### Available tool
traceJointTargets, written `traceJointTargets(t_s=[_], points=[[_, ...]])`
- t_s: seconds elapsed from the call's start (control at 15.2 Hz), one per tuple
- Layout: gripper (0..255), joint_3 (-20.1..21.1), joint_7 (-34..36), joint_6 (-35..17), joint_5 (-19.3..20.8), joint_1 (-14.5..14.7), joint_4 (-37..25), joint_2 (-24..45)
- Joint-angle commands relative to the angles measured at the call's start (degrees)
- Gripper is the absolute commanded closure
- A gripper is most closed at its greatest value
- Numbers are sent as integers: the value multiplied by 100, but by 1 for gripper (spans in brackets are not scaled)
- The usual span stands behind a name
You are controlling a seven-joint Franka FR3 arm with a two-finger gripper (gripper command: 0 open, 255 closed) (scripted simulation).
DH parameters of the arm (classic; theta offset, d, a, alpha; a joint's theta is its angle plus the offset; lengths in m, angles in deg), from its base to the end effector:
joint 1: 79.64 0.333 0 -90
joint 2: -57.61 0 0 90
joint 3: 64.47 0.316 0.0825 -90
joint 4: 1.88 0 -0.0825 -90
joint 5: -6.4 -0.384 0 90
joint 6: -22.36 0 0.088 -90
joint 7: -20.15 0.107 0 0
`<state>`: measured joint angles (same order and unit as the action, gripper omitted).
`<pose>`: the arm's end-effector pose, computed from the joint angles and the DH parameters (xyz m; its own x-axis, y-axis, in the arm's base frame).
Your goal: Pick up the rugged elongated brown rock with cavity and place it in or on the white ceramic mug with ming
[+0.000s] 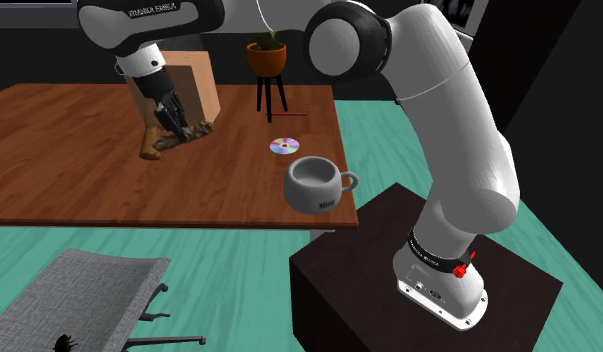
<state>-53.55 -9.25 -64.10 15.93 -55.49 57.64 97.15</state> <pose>0.6218 0.3621 0.4266 0.4362 0.8767 -0.2028 0.8874 -0.4564 -0.0643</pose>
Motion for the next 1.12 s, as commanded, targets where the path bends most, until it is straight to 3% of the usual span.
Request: traceJointTargets(t_s=[0.0, 0.26, 0.4, 0.59, 1.06], points=[[255, -2, -15, 179, 2, 20, -207, 29], [255, -7, -40, 473, 9, 56, -574, 98], [255, 44, -35, -50, -80, -147, 765, -716], [255, 80, -96, -564, -204, -370, 2198, -1646], [255, 35, -401, -1263, -482, -696, 4601, -3405]])
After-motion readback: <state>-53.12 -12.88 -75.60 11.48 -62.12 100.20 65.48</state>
